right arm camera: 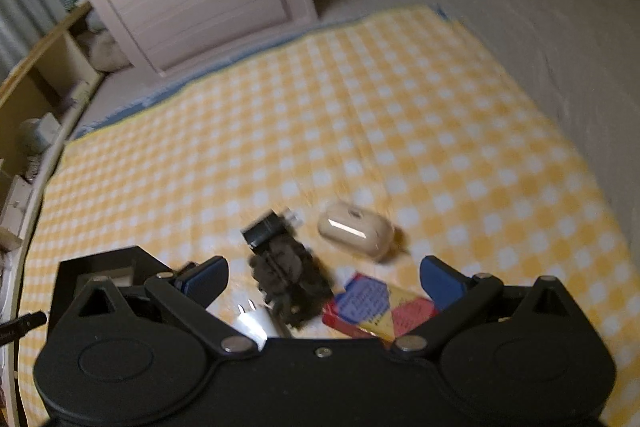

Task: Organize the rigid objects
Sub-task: 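Move the right gripper to the colourful card box and grasp it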

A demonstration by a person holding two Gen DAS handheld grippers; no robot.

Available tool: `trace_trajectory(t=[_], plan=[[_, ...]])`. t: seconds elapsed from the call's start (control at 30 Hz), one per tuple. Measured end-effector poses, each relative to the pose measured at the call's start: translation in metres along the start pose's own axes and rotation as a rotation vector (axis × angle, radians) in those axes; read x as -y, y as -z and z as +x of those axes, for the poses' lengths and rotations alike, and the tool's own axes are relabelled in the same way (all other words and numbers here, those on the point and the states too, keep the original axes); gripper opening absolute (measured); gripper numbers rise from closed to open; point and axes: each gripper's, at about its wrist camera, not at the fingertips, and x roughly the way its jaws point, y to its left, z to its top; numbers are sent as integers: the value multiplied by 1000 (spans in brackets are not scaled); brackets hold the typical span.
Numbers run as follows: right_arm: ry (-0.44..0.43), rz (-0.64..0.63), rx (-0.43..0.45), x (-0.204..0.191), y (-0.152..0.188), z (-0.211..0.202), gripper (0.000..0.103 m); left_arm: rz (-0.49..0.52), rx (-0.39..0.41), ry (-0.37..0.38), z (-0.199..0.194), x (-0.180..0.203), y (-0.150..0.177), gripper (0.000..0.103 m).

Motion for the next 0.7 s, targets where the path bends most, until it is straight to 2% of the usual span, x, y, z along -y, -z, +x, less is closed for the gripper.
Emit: trace_trajectory(t=[0.03, 0.27, 0.5, 0.6, 0.7], plan=[[4, 12, -17, 2, 1, 5, 103, 0, -16, -2, 5, 0, 1, 26], [46, 117, -106, 15, 0, 37, 102, 9, -88, -41, 31, -1, 5, 23], [135, 229, -201, 30, 2, 70, 98, 65, -124, -75, 44, 8, 9, 6], [160, 272, -225, 33, 1, 79, 98, 75, -121, -76, 44, 9, 10, 6], [195, 239, -228, 27, 0, 88, 98, 105, -115, -87, 43, 13, 12, 6]])
